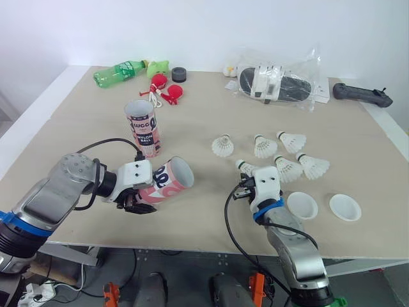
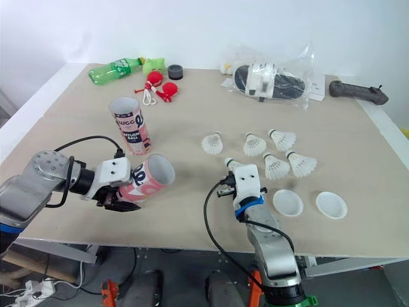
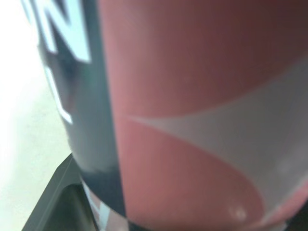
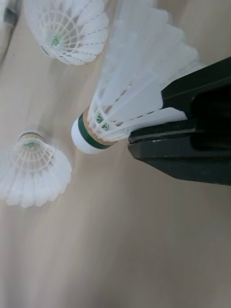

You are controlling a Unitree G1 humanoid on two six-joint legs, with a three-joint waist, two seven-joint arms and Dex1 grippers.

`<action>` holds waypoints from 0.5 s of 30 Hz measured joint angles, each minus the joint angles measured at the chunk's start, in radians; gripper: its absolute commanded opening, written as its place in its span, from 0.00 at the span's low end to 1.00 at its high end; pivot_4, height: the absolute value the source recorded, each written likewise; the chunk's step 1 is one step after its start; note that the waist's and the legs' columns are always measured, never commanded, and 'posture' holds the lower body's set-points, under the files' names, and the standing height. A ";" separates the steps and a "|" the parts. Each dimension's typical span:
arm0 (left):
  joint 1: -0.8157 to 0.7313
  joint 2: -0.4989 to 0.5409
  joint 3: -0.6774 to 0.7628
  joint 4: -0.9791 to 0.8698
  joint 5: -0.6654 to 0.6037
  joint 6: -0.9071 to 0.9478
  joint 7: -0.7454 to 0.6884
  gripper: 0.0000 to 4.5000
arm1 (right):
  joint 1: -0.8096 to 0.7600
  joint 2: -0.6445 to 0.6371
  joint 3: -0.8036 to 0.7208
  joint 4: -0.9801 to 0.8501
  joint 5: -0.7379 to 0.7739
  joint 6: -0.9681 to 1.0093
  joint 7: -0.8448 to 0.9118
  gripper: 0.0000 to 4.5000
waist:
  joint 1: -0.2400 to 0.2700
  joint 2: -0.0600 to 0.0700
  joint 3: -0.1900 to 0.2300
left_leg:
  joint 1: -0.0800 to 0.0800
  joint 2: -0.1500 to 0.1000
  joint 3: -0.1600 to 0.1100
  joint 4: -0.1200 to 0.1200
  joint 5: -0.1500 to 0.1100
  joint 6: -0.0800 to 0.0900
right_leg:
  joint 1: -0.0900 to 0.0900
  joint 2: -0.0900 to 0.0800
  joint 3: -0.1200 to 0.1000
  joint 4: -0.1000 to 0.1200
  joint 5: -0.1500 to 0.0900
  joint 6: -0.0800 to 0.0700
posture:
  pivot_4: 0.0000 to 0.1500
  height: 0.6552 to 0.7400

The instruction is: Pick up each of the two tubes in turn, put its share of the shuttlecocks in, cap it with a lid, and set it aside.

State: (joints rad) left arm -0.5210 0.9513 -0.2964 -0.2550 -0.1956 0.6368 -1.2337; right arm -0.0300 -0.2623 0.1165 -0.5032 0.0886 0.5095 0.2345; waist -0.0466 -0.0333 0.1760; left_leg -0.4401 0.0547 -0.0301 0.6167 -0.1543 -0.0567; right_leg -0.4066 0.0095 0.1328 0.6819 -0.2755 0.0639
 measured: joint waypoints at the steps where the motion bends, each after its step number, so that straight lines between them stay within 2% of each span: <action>1: -0.001 -0.002 0.000 0.002 0.001 0.000 -0.001 0.67 | 0.014 -0.051 0.000 -0.057 0.038 -0.007 0.067 0.01 | 0.000 0.000 0.000 | 0.000 0.000 0.000 0.000 0.000 0.000 | 0.000 0.000 0.000 0.000 0.000 0.000 | 1.00 1.00; 4: -0.002 -0.009 -0.001 0.011 0.006 -0.001 0.000 0.67 | -0.026 -0.169 -0.049 -0.170 0.164 -0.007 0.228 0.01 | -0.001 0.001 0.000 | 0.002 0.000 0.000 0.001 0.000 0.000 | 0.002 0.000 0.000 0.000 0.000 -0.001 | 1.00 1.00; 9: -0.008 -0.032 -0.003 0.031 0.028 -0.014 0.001 0.67 | -0.240 -0.346 -0.087 -0.187 0.301 0.048 0.420 0.01 | -0.001 0.002 0.000 | 0.003 0.000 0.001 0.004 0.003 0.003 | 0.004 -0.001 0.000 0.000 0.002 -0.003 | 1.00 1.00; 15: 0.000 -0.034 0.002 0.029 0.036 -0.033 -0.009 0.67 | -0.428 -0.452 -0.001 -0.147 0.325 0.074 0.571 0.01 | 0.001 0.002 -0.001 | 0.002 -0.001 0.002 0.003 0.003 0.003 | 0.004 -0.002 0.000 0.000 0.001 -0.002 | 1.00 1.00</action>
State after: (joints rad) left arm -0.5208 0.9173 -0.2946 -0.2255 -0.1593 0.6038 -1.2423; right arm -0.4580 -0.7145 0.1153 -0.6504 0.4139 0.5832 0.8057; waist -0.0461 -0.0314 0.1754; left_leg -0.4380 0.0539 -0.0285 0.6195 -0.1514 -0.0533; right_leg -0.4030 0.0076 0.1323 0.6817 -0.2748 0.0616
